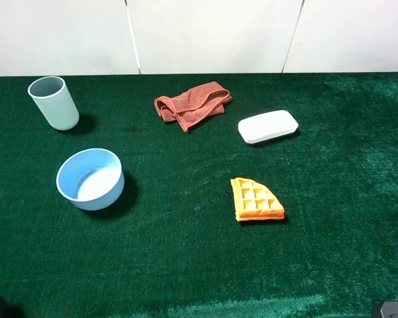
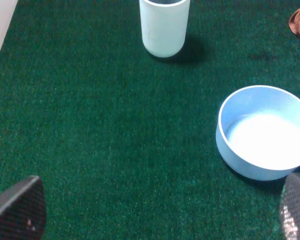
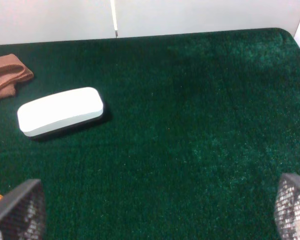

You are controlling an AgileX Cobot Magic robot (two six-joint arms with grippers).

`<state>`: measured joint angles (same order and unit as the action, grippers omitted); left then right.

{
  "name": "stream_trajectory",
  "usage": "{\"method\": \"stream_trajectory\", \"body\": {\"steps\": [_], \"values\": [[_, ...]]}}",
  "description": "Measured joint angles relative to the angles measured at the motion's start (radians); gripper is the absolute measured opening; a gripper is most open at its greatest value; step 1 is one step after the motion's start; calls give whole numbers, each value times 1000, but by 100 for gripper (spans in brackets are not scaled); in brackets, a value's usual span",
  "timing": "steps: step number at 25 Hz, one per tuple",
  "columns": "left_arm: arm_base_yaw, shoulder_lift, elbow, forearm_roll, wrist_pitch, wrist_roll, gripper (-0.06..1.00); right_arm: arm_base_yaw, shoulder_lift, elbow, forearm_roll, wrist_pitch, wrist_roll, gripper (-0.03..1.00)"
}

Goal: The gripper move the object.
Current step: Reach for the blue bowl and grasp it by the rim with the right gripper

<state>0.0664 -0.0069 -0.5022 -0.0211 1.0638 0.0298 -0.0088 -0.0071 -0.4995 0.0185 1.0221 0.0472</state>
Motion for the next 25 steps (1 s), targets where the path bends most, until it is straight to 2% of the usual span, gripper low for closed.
{"method": "stream_trajectory", "body": {"steps": [25], "values": [[0,0,0,0,0,0,93,0,0,0,2,0,0,69]]}}
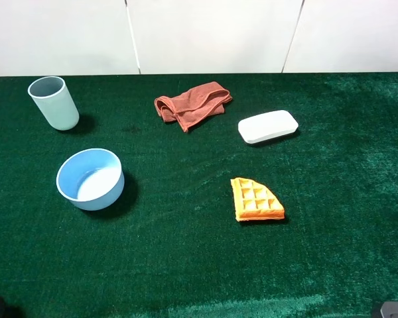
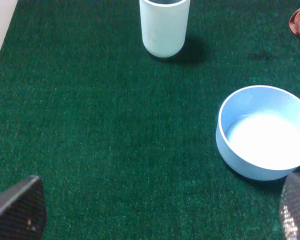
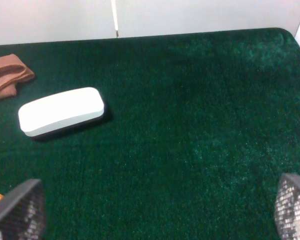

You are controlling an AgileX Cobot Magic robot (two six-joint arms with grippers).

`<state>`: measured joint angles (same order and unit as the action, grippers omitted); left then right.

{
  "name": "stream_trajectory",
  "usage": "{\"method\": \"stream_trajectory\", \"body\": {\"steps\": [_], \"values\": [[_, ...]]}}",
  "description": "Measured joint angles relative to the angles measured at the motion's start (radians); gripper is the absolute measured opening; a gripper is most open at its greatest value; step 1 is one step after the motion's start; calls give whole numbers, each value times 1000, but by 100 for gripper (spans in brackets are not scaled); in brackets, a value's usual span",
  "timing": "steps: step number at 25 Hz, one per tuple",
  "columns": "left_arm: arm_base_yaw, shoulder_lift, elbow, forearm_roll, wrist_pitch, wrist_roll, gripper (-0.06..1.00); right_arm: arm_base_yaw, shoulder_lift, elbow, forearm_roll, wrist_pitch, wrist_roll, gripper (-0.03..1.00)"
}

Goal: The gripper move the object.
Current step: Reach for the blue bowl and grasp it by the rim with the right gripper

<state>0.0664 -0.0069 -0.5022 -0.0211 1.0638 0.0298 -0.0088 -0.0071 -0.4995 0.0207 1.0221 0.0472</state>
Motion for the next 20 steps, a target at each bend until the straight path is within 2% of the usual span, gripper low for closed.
{"method": "stream_trajectory", "body": {"steps": [20], "values": [[0,0,0,0,0,0,93,0,0,0,0,0,0,69]]}}
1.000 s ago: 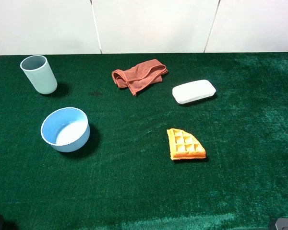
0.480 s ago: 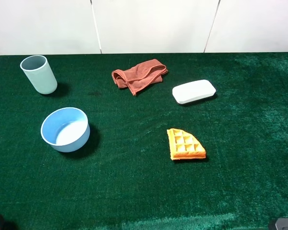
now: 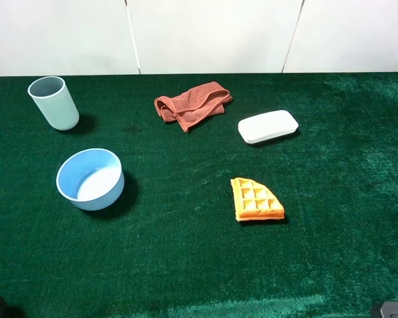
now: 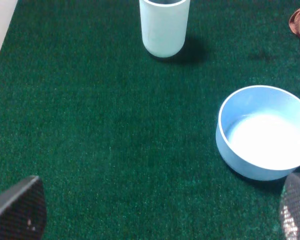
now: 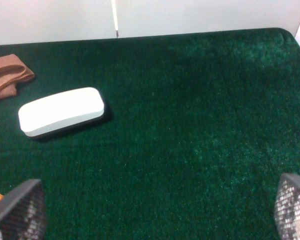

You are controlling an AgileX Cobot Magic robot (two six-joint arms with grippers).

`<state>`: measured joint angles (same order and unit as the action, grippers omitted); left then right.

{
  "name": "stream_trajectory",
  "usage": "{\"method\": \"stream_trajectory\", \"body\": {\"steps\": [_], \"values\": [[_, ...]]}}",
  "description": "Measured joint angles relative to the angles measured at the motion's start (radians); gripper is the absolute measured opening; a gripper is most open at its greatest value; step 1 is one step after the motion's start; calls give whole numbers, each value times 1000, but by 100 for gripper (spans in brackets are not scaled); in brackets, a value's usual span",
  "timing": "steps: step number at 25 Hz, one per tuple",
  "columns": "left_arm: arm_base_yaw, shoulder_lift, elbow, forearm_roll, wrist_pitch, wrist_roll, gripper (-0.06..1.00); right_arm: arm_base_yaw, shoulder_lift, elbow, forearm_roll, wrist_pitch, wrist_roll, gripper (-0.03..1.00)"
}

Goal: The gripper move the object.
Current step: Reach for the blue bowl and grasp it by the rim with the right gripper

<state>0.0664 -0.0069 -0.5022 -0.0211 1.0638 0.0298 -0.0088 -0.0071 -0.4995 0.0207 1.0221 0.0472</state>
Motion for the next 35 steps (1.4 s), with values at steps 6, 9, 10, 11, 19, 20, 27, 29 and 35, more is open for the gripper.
{"method": "stream_trajectory", "body": {"steps": [6,9,10,11,19,20,27,29,35], "values": [[0,0,0,0,0,0,93,0,80,0,0,-1,-19,69],[0,0,0,0,0,0,93,0,181,0,1,-1,-42,69],[0,0,0,0,0,0,93,0,219,0,1,-1,-47,69],[0,0,0,0,0,0,93,0,255,0,1,-1,-59,69],[0,0,0,0,0,0,93,0,477,-53,46,-89,-184,69],[0,0,0,0,0,0,93,0,512,-69,53,-100,-200,69],[0,0,0,0,0,0,93,12,776,-184,69,-122,-270,69],[0,0,0,0,0,0,93,51,852,-216,69,-134,-279,69],[0,0,0,0,0,0,93,208,1056,-326,69,-158,-231,69]]}}
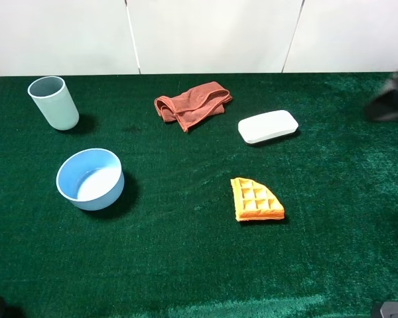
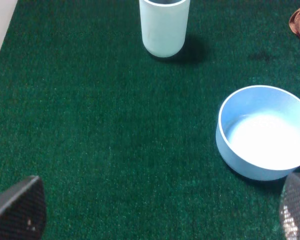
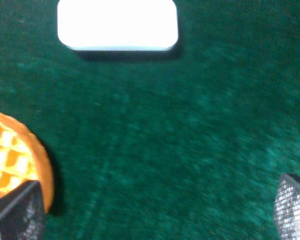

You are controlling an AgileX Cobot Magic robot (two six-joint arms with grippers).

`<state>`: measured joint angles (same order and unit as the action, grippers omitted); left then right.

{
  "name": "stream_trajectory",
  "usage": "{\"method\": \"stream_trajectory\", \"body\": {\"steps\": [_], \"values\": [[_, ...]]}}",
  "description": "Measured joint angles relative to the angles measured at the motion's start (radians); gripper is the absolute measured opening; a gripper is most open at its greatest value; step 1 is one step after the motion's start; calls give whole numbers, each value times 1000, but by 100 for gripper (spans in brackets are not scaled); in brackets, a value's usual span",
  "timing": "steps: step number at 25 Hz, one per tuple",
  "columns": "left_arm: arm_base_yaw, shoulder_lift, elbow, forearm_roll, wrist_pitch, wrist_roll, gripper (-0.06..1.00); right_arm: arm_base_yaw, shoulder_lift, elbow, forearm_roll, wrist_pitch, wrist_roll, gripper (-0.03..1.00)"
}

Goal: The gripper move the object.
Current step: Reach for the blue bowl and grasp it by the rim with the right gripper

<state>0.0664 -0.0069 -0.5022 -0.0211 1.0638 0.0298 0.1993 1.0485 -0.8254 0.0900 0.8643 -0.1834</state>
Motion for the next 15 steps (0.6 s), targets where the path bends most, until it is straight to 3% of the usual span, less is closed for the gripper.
{"method": "stream_trajectory", "body": {"steps": [15], "values": [[0,0,0,0,0,0,93,381,390,-203,14,-83,75,69]]}}
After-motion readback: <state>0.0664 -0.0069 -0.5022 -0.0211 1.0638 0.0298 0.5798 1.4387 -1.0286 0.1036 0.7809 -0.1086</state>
